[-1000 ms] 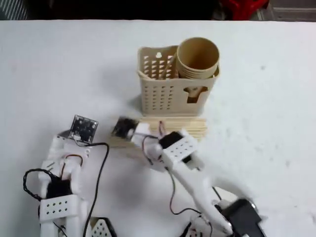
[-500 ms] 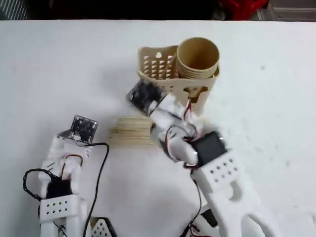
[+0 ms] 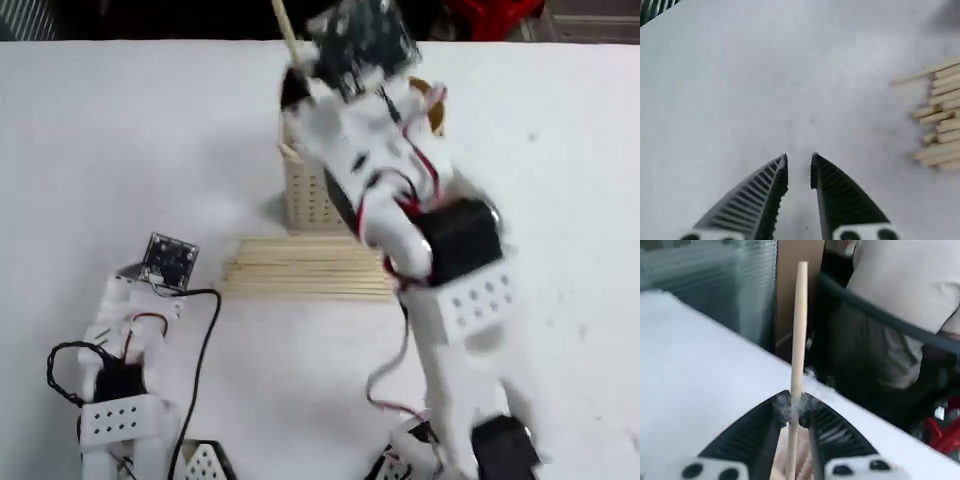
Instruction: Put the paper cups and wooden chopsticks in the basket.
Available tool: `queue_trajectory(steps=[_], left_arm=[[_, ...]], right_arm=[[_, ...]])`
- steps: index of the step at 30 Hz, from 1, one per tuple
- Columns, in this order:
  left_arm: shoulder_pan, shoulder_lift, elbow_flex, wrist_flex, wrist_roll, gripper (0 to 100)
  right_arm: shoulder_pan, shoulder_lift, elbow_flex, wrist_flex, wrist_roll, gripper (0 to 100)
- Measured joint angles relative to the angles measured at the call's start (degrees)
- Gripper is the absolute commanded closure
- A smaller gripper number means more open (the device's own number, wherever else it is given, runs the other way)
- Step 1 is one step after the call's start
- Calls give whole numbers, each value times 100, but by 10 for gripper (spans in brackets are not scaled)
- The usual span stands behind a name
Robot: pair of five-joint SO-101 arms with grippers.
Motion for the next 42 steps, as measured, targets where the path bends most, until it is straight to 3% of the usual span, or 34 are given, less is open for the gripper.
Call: queue_trajectory(steps=[7,21,29,33,36,42], left_arm=[[0,0,0,0,0,905],[0,0,0,0,0,905],[0,0,0,0,0,905],[0,0,0,0,0,905],[0,0,0,0,0,905],[0,0,0,0,0,905]], right_arm=[[97,1099,-466,-1275,-44,981],[123,1292,-466,-1248,-44,973],[176,1292,-501,-818,-44,775],[193,1292,-519,-343,-44,793],[185,1134,-510,571,0,794],[-185,668,-440,2690,914,844]])
